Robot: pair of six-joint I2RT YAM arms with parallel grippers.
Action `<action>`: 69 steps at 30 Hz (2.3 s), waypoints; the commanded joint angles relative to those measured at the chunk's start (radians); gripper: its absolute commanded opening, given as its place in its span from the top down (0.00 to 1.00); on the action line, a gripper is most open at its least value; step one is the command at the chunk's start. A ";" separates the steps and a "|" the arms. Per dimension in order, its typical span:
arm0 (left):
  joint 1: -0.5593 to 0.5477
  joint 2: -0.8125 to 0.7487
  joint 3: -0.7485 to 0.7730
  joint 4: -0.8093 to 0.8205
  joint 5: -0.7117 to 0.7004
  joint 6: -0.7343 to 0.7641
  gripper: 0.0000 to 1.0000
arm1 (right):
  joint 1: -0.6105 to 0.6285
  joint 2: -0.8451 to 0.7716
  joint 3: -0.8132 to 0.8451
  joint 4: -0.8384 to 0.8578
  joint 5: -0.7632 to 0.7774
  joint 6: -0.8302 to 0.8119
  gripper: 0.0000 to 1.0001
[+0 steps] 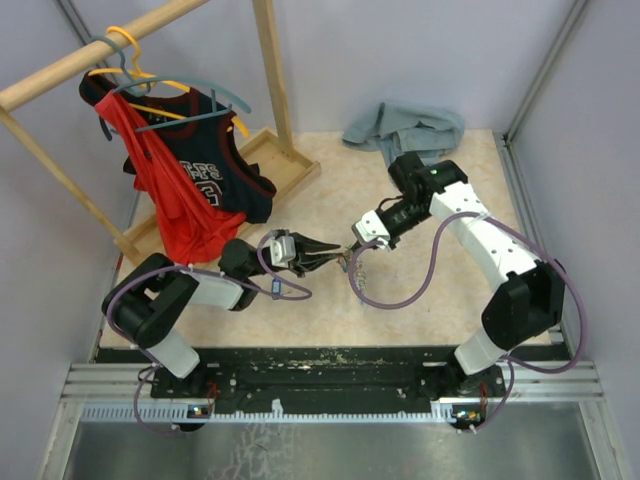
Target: Remove the keys from the keyring
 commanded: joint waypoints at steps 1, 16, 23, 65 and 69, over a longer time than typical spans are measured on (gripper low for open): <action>-0.014 0.004 -0.010 0.103 -0.008 -0.015 0.77 | -0.006 0.008 0.007 -0.008 -0.067 -0.034 1.00; -0.040 0.001 -0.010 0.077 -0.021 -0.012 0.76 | -0.006 0.005 0.012 -0.008 -0.060 -0.026 1.00; -0.058 -0.001 0.004 0.026 -0.036 0.019 0.76 | -0.005 0.005 0.012 -0.011 -0.067 -0.031 1.00; -0.074 0.007 0.052 -0.086 -0.028 0.053 0.78 | 0.011 0.015 0.013 -0.051 -0.096 -0.097 1.00; -0.077 0.005 0.056 -0.105 -0.031 0.062 0.79 | 0.011 0.016 0.019 -0.057 -0.099 -0.097 1.00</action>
